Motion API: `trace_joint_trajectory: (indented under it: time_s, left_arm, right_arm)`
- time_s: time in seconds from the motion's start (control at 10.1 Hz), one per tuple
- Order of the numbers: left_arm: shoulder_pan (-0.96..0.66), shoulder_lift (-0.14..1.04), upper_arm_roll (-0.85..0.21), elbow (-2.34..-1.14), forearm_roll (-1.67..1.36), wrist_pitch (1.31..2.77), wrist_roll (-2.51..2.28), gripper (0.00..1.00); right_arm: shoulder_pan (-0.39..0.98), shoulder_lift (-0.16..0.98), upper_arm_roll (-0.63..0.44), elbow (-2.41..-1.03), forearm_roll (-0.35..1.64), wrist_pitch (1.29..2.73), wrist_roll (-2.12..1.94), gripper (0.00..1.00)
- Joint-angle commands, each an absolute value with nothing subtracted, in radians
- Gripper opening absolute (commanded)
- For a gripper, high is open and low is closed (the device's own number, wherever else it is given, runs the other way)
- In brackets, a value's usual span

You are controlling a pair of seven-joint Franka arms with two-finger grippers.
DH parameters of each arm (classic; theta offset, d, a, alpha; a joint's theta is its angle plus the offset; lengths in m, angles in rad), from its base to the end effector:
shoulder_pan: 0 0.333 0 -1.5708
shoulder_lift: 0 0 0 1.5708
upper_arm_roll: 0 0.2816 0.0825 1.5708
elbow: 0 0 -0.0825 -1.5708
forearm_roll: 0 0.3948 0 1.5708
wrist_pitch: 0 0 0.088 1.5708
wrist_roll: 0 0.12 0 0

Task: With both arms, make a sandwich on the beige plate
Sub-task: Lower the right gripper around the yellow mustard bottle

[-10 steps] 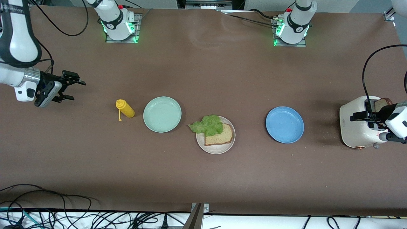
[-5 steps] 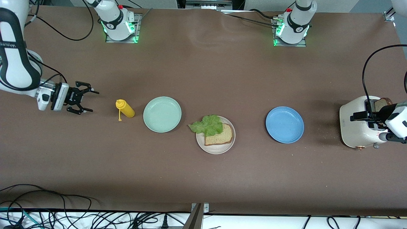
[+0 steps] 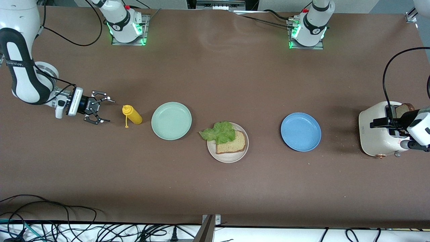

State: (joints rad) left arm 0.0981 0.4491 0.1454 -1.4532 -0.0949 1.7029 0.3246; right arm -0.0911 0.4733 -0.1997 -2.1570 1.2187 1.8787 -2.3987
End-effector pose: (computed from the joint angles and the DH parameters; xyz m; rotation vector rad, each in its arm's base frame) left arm 0.6448 0.1378 0.3678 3.0460 -0.1028 -0.2732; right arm 0.4998 -0.0723 0.1199 -1.8113 -1.2944 -0.8537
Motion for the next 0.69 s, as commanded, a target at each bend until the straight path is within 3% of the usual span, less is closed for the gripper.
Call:
trace_joint_trajectory:
  time_s: [0.0,0.49,0.59]
  left_arm:
    - [0.097,0.442,0.144,-1.443,-0.061,1.683,0.313,1.0]
    - [0.097,0.442,0.144,-1.443,-0.061,1.683,0.313,1.0]
    - [0.097,0.442,0.144,-1.443,-0.061,1.683,0.313,1.0]
  right_arm:
    - [-0.101,0.546,-0.137,-2.148,1.323,1.858,-2.508,1.0]
    - [-0.101,0.568,-0.049,-2.141,1.425,1.859,-2.553,1.0]
    - [-0.1,0.566,-0.035,-2.141,1.434,1.859,-2.553,0.85]
